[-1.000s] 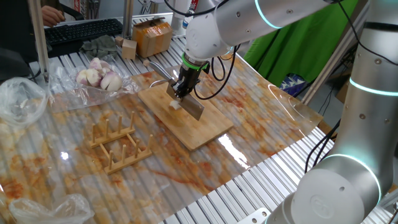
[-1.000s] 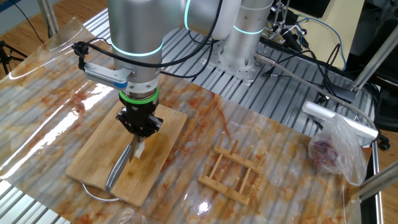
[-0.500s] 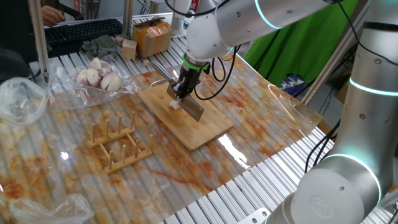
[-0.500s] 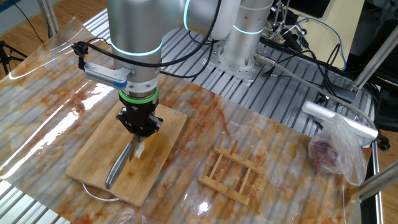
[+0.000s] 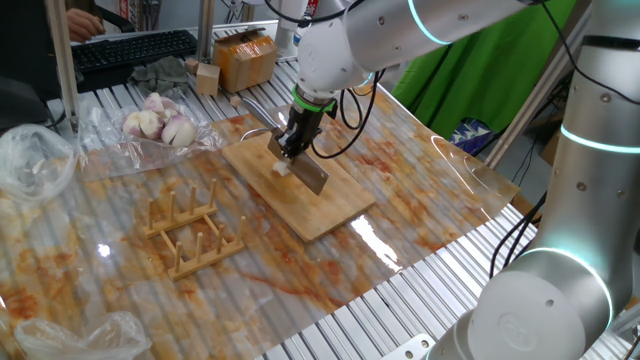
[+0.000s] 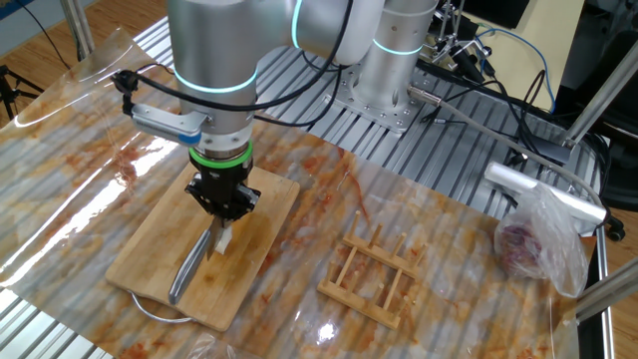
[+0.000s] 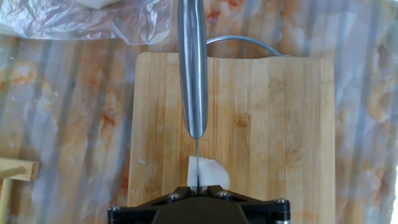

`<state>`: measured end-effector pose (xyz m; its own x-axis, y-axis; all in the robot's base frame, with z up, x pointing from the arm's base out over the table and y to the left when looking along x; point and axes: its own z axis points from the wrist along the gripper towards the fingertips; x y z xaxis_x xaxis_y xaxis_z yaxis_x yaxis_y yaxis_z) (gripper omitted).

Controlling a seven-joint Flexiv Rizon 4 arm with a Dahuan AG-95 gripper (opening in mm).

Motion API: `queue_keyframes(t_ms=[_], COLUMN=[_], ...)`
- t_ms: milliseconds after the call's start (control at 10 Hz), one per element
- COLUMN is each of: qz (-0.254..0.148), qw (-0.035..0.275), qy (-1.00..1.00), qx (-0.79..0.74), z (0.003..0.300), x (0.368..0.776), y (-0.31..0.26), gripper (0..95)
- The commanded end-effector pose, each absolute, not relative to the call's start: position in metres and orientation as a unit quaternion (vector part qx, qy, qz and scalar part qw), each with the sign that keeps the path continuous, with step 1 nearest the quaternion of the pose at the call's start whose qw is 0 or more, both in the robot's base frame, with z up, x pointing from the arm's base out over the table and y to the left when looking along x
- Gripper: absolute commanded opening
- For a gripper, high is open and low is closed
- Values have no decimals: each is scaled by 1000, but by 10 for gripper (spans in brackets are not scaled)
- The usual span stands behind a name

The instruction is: Chop the onions

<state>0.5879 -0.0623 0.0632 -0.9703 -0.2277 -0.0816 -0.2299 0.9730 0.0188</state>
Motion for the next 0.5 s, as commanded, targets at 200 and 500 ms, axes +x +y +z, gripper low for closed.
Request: queue_keyframes(t_ms=[200, 500], qz=[9, 11], qw=[32, 41], qy=[993, 993], qx=[-114, -111], z=[71, 54], x=[589, 587], y=[-62, -63], gripper=[0, 0])
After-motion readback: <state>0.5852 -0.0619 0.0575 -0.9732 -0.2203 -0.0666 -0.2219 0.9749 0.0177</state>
